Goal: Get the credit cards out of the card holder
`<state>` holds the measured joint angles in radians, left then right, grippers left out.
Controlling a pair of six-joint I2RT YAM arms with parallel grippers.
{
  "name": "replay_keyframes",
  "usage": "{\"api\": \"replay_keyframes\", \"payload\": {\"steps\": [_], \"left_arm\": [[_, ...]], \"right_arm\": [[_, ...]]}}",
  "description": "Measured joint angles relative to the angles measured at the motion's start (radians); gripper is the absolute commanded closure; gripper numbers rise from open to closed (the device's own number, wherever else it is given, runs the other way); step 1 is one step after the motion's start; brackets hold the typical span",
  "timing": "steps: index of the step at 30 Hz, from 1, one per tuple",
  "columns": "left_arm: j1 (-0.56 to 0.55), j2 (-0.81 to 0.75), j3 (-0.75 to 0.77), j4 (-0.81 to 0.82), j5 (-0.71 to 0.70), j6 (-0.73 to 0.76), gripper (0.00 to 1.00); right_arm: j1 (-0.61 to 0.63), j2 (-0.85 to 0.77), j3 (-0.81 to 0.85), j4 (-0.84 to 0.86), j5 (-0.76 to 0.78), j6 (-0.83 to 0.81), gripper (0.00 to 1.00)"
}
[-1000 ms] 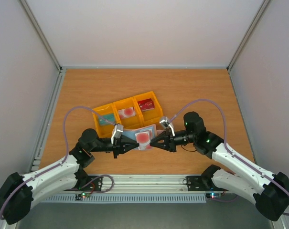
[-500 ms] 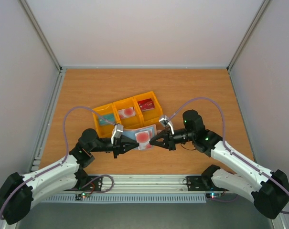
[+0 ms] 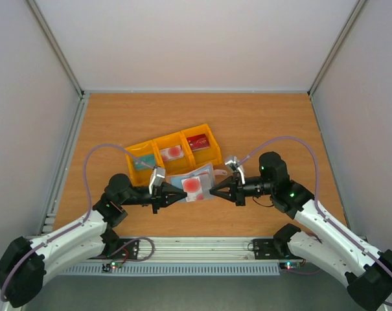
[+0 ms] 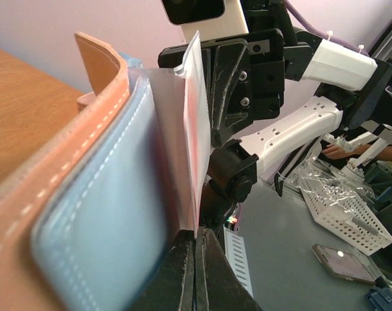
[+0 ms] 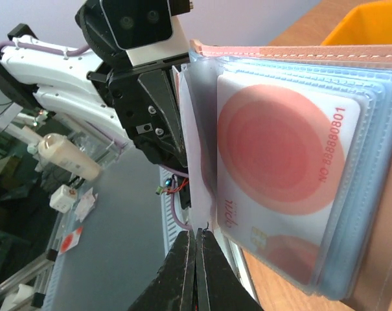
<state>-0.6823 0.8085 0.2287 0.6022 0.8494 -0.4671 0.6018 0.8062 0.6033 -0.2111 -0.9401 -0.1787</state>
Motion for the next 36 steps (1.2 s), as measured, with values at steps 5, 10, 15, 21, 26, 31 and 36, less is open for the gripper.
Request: {"api": "replay_keyframes", "payload": {"steps": [5,10,15,21,26,31,36], "left_arm": [[0.003,-0.003,0.0,-0.008,0.008,-0.001,1.0],[0.021,-0.003,0.001,-0.039,0.023,-0.009,1.0],[0.079,-0.003,0.017,-0.109,0.037,-0.02,1.0],[0.119,-0.018,0.043,-0.183,0.036,-0.019,1.0],[0.128,-0.031,0.053,-0.211,0.034,-0.019,1.0],[0.132,-0.03,0.061,-0.211,0.034,-0.015,1.0],[0.132,-0.027,0.067,-0.211,0.034,-0.003,1.0]], "right_arm": [[-0.009,-0.017,-0.004,-0.021,0.013,0.0,0.99],[-0.029,-0.06,-0.009,-0.079,0.069,-0.003,0.99],[-0.087,-0.079,-0.023,-0.142,0.135,0.019,0.99],[-0.099,-0.079,-0.081,-0.204,0.185,0.093,0.99],[-0.099,-0.058,-0.15,-0.213,0.181,0.161,0.99],[-0.099,0.054,-0.233,-0.148,0.146,0.227,0.99],[-0.099,0.172,-0.263,-0.058,0.119,0.266,0.99]]}}
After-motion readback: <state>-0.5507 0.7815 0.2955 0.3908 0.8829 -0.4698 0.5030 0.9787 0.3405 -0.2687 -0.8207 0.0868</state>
